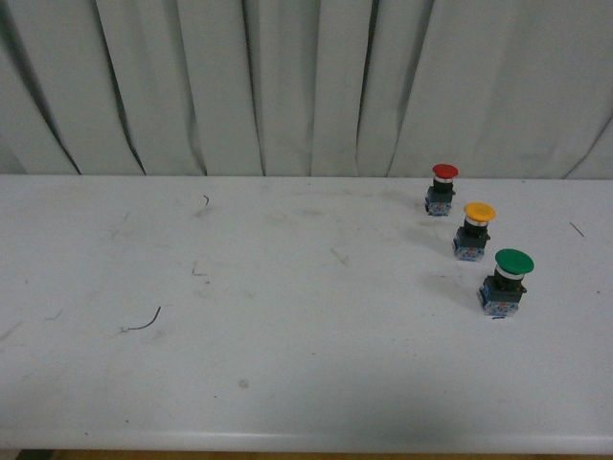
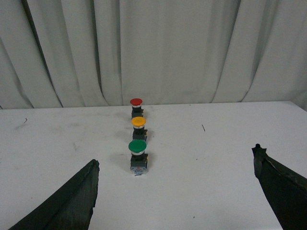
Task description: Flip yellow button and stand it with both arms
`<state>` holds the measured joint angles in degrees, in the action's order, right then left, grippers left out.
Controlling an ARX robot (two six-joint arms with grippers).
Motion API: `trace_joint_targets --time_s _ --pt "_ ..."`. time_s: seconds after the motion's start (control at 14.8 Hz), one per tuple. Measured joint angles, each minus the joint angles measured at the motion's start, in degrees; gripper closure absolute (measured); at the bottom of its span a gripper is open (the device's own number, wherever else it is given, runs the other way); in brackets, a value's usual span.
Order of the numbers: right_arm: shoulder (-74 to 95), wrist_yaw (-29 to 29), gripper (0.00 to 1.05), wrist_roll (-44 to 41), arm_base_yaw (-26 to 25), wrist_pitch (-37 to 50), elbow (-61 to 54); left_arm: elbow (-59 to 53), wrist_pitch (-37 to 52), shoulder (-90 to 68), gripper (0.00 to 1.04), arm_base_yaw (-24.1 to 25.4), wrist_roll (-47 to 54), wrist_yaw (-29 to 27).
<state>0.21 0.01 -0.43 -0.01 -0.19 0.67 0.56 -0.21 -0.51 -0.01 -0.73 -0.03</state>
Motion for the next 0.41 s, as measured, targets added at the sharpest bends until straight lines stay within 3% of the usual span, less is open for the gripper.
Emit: trace_joint_targets --time_s 0.41 --pt "0.0 0.0 0.06 0.0 0.0 -0.02 0.0 0.0 0.0 0.0 0.07 0.0 0.0 0.0"
